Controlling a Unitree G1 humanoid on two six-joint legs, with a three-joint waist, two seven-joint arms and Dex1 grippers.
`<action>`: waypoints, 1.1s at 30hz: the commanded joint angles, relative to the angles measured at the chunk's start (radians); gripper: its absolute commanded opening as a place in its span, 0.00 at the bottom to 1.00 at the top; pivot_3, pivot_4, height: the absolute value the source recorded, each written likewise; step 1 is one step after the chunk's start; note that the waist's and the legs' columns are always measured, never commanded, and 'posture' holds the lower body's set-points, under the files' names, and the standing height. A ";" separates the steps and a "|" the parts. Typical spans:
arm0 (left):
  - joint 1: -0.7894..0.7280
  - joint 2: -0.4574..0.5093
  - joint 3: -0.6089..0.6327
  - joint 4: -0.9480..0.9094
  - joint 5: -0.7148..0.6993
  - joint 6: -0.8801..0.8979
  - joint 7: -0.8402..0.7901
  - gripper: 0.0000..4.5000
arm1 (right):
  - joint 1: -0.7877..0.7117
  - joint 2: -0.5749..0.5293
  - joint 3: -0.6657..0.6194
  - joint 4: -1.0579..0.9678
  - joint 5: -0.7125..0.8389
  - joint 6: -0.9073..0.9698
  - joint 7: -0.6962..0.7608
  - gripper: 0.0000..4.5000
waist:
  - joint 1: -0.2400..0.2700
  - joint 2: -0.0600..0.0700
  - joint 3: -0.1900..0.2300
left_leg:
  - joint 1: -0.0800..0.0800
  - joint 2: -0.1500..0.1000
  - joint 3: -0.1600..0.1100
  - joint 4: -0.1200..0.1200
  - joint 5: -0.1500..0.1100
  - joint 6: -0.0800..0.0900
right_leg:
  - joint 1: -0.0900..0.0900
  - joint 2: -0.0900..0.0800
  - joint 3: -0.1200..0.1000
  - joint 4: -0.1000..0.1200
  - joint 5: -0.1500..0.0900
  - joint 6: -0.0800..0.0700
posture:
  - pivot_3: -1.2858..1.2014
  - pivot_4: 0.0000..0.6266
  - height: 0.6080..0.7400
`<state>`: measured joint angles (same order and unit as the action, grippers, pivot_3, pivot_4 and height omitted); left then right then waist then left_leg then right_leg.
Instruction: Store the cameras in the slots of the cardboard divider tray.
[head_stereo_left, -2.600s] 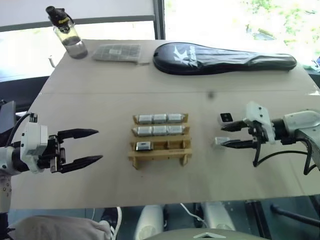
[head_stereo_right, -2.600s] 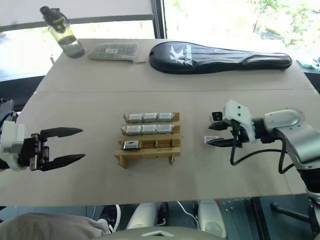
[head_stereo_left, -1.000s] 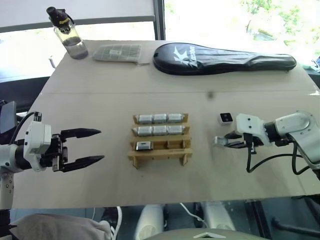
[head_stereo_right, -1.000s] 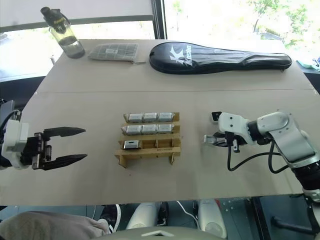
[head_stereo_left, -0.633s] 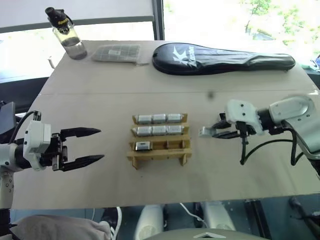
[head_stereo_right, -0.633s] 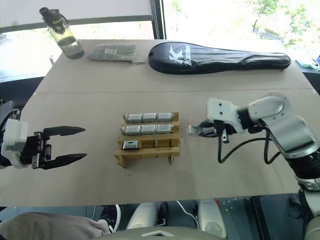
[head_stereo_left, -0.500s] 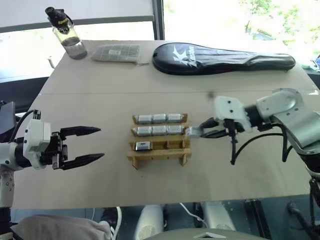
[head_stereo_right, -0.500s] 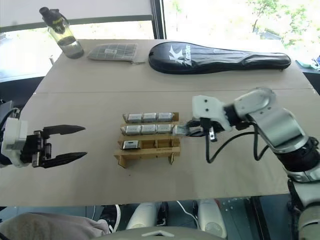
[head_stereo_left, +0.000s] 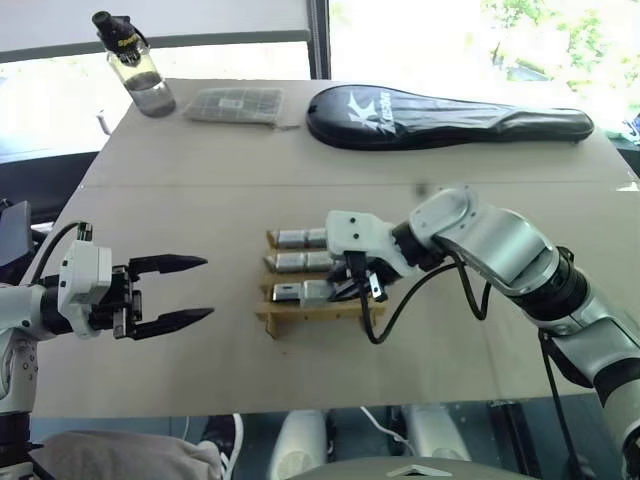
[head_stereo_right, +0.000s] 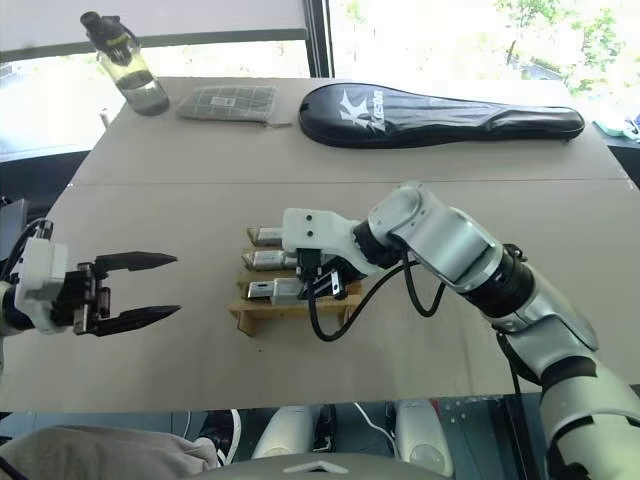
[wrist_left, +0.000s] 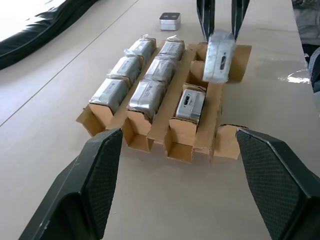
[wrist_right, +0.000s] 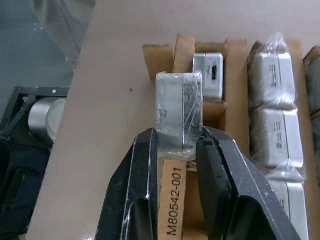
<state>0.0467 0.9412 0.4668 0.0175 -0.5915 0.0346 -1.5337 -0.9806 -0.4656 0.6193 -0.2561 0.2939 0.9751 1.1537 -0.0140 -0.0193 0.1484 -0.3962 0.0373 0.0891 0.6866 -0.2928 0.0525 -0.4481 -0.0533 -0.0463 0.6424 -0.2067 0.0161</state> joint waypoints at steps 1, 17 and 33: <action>0.009 -0.002 0.025 -0.029 -0.011 -0.015 0.011 0.83 | -0.037 0.011 0.016 0.032 -0.028 -0.029 -0.009 0.13 | 0.000 0.000 0.000 | 0.000 0.000 0.000 0.000 0.000 0.000 | 0.000 0.000 0.000 0.000 0.000 0.000 | 0.52 0.24 1.00; 0.015 -0.004 0.024 -0.036 -0.014 -0.015 0.019 0.83 | -0.016 0.015 0.102 0.058 -0.090 -0.030 -0.024 0.13 | 0.001 0.000 0.000 | 0.000 0.000 -0.001 0.000 0.000 0.000 | 0.000 0.000 -0.001 0.000 0.000 0.000 | 0.52 0.24 1.00; -0.002 0.002 0.014 -0.023 -0.014 -0.011 0.012 0.83 | 0.014 -0.204 -0.221 0.049 0.027 -0.053 0.037 0.97 | 0.008 0.000 0.000 | -0.001 -0.001 -0.002 0.000 0.000 0.000 | 0.001 -0.002 -0.002 -0.002 0.000 0.000 | 0.52 0.24 1.00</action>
<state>0.0554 0.9346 0.4658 0.0107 -0.5921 0.0340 -1.5198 -0.9817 -0.6294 0.4424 -0.2150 0.3239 0.9712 1.1651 -0.0060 -0.0196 0.1483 -0.3973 0.0364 0.0870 0.6865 -0.2929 0.0527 -0.4469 -0.0551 -0.0484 0.6402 -0.2067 0.0161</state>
